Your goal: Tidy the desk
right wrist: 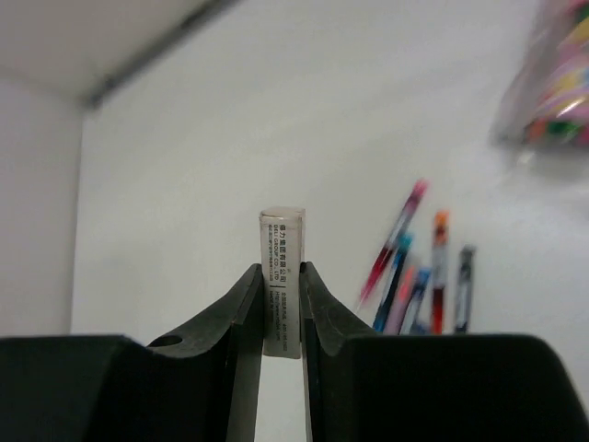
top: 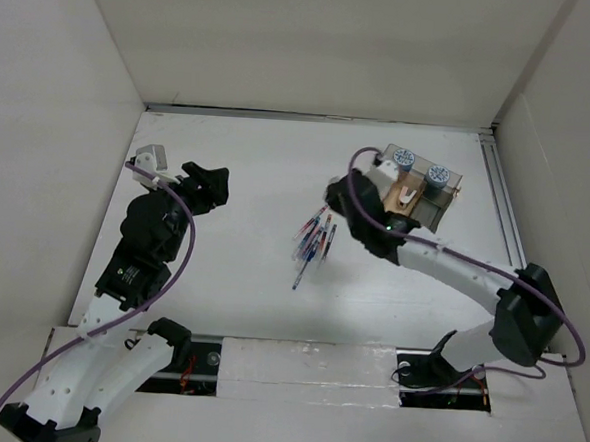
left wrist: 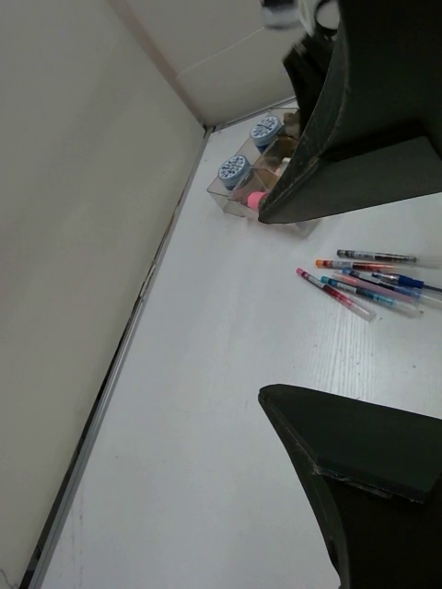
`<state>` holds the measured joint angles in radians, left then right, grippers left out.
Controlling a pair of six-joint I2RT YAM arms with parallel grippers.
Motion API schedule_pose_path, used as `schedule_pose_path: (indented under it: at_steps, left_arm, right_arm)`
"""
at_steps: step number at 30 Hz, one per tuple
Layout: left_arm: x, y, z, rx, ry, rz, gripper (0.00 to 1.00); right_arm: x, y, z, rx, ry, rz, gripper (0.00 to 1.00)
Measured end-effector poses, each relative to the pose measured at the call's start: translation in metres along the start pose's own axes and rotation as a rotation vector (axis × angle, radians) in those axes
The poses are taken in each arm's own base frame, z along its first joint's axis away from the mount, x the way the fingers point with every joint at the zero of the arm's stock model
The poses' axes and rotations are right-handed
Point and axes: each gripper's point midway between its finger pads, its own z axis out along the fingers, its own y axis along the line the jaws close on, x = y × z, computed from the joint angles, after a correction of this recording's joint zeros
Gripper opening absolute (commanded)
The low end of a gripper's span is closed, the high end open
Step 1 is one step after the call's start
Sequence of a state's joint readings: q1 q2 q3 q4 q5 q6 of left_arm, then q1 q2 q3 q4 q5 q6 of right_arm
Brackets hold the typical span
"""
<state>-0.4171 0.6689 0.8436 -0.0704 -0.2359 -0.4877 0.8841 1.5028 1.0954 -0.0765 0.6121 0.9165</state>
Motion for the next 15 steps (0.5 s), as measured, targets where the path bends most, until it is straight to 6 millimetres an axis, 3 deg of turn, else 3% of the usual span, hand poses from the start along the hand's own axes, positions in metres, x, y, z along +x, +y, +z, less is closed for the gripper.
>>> schedule_pose_path:
  at_steps: [3, 5, 7, 9, 13, 15]
  left_arm:
    - [0.0, 0.0, -0.001, 0.002, -0.001, 0.0, 0.67]
    - [-0.001, -0.001, -0.001, 0.004, -0.003, -0.001, 0.67]
    - [-0.001, -0.001, -0.001, 0.006, -0.002, -0.001, 0.67]
    - [0.0, -0.002, -0.001, 0.009, 0.0, -0.001, 0.67]
    - [0.0, -0.002, 0.0, 0.009, 0.001, -0.001, 0.67]
    - [0.0, -0.002, 0.0, 0.008, 0.003, 0.0, 0.66]
  right_arm:
    - [-0.073, -0.062, 0.017, 0.132, -0.171, 0.116, 0.16]
    - [-0.096, -0.117, 0.026, 0.252, -0.231, 0.153, 0.17]
    - [-0.104, -0.166, 0.032, 0.359, -0.249, 0.176, 0.17]
    - [-0.103, -0.198, 0.036, 0.424, -0.242, 0.195, 0.18]
    - [-0.103, -0.228, 0.05, 0.479, -0.218, 0.225, 0.2]
    - [-0.099, -0.232, 0.054, 0.488, -0.202, 0.225, 0.23]
